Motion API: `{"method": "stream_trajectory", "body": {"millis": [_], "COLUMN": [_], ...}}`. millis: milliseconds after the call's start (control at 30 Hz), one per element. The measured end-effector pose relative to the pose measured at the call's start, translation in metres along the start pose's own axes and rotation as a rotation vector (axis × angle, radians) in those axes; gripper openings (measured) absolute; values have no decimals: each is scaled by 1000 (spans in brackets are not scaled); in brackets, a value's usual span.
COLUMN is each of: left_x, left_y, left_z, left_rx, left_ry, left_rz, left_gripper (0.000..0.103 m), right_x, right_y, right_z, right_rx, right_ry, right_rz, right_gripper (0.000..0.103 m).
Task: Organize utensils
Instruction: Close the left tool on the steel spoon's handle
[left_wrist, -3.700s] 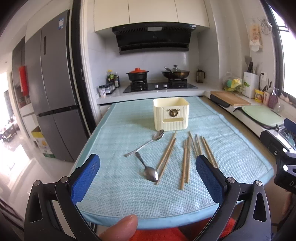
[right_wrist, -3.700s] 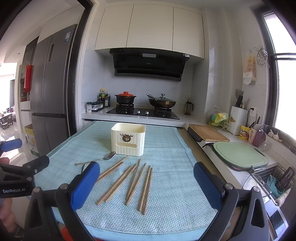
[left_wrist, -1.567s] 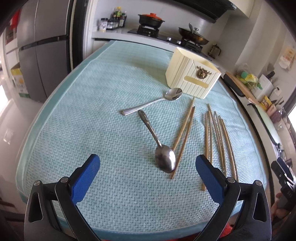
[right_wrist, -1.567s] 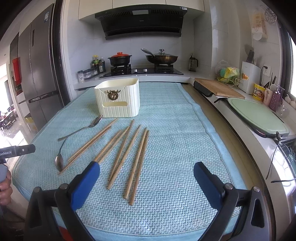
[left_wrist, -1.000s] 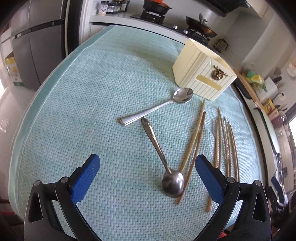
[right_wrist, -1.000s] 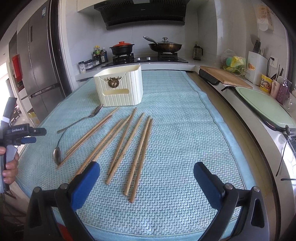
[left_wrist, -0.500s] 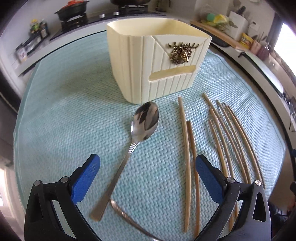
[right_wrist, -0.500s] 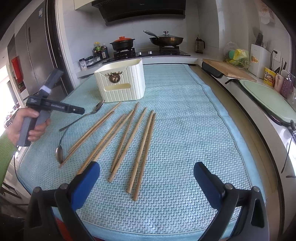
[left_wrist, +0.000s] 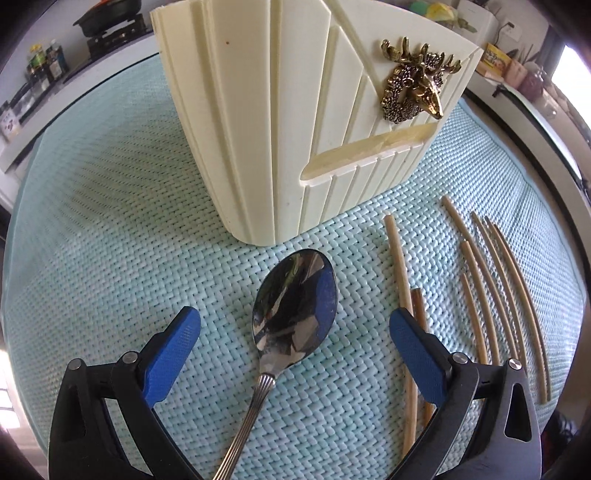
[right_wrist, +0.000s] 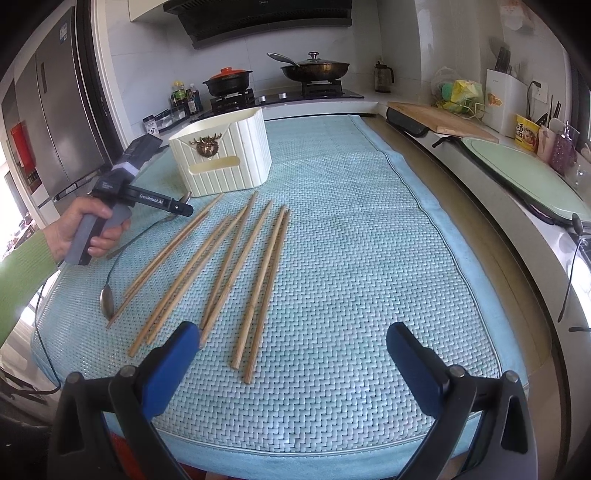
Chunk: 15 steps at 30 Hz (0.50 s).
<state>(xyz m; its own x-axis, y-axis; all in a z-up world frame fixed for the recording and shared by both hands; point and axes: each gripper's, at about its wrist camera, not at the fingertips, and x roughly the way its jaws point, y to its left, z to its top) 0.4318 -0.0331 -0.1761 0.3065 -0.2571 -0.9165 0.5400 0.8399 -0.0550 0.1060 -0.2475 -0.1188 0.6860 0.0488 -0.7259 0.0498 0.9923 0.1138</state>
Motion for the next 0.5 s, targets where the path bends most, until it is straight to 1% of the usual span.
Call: {"method": "stream_trajectory", "body": {"millis": [67,133,167,200,233,300,367,433,500], "left_x": [5,3,1,-1,-4,-10,-15,-20,-25], "left_y": [3,8,11,13,17,27,37,45,53], "left_z": [5,7,7,9,10,13,13,11,8], "left_rx": [-2,14,18,22,22,5,-30,-56,-73], "left_ry": [14,-2,-12,-25,-34,-39,-37,-44,-49], "left_rz": [-15,1,-1,1,5,-19,-53,-48,-31], "left_gripper": [100,95,90,76,68,43,42,42,42], "right_x": [0,0,0,0,0,1,2,4,8], "right_y": [3,5,6,6,6,4,3,0,-4], "right_z": [1,2,2,2,2,1,1,2,8], "right_rx": [-6,-12,-14,-14,-12,-5,1,4,13], "right_ry": [-3,-7,-7,-7,-8,-6,-5,-3,6], "right_rz": [3,4,4,4,2,0,1,4,34], "right_gripper": [103,103,103,103,103,103,103,103,103]}}
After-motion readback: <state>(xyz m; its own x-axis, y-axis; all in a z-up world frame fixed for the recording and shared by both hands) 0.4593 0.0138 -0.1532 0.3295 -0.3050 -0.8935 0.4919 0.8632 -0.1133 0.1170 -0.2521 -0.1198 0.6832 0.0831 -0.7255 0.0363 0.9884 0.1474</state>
